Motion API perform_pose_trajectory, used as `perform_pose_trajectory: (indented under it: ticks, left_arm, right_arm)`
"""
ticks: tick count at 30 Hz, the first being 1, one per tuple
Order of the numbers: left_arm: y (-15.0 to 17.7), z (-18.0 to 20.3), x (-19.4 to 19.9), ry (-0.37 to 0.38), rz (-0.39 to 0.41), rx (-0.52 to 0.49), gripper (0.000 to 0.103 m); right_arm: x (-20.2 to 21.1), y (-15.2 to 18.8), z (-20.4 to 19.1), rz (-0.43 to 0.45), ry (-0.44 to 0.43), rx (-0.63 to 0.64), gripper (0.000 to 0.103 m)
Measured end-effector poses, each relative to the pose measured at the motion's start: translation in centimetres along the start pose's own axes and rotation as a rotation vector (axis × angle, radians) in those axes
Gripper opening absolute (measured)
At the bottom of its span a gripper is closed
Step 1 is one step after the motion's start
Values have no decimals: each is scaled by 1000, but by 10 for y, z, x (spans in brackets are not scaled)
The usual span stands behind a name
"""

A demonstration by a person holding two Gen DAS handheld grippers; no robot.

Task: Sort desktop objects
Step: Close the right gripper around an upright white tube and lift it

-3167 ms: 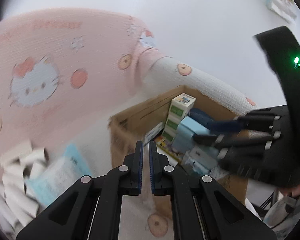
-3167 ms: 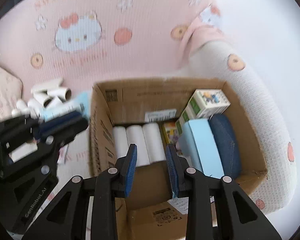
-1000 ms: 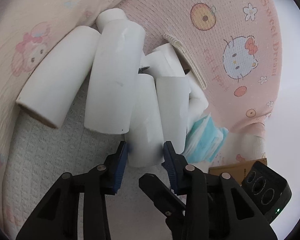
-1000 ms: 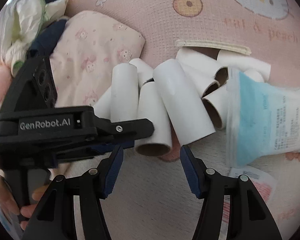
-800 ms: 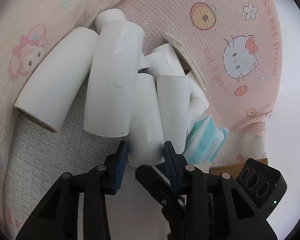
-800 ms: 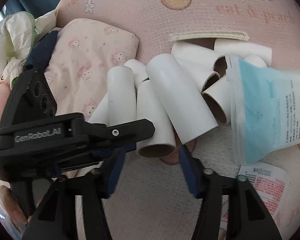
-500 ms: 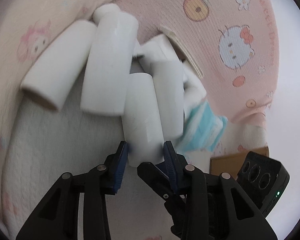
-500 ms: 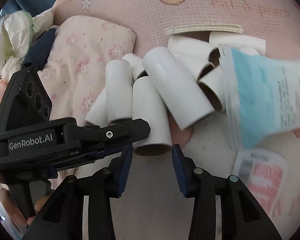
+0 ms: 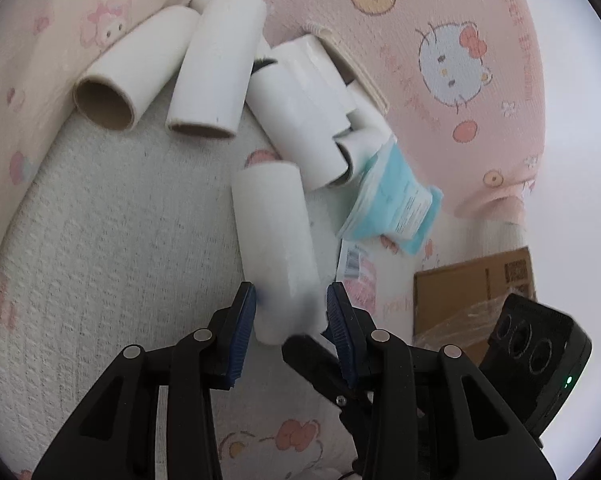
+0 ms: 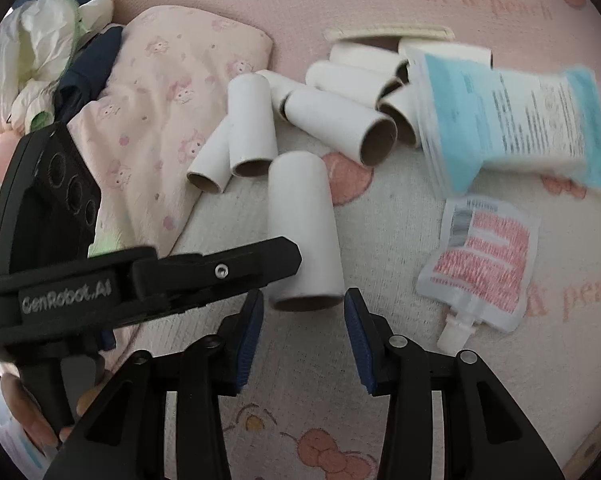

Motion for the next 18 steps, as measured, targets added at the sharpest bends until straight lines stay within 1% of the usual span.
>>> perform_pose_trajectory:
  ticks: [2, 4, 7, 9, 12, 15, 16, 18]
  left_arm:
    - [-5, 2, 1, 10, -1, 8, 44]
    - [-10, -1, -1, 0, 4, 11, 44]
    - [-18, -6, -5, -9, 13, 27, 44]
    - [-21, -7, -10, -20, -1, 30, 44]
    - [-22, -2, -16, -24, -21, 7, 44]
    - [-23, 5, -20, -45, -17, -38, 44]
    - [-23, 5, -20, -47, -16, -45, 44]
    - [-23, 7, -21, -45, -19, -50, 44]
  right_arm:
    - [2, -4, 0, 5, 2, 18, 50]
    - [2, -8, 2, 13, 3, 25, 53]
    - [-4, -13, 8, 6, -4, 7, 53]
    - [-11, -16, 12, -8, -17, -15, 53]
    - [-22, -16, 17, -43, -31, -42, 53]
    - [-32, -17, 17, -79, -73, -74, 53]
    - [-33, -18, 17, -79, -75, -71, 53]
    - [-34, -20, 17, -80, -81, -58, 49]
Point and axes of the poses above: each gripper's, at about its wrist camera, not at the fingertips, and x roughly against the way its jaws point, z to its right, y to its underside, the point moved 8 cm from there along -x, roughly the way its jaws point, and after that the axes turned 11 degrees about x, right-handed, at the moved point
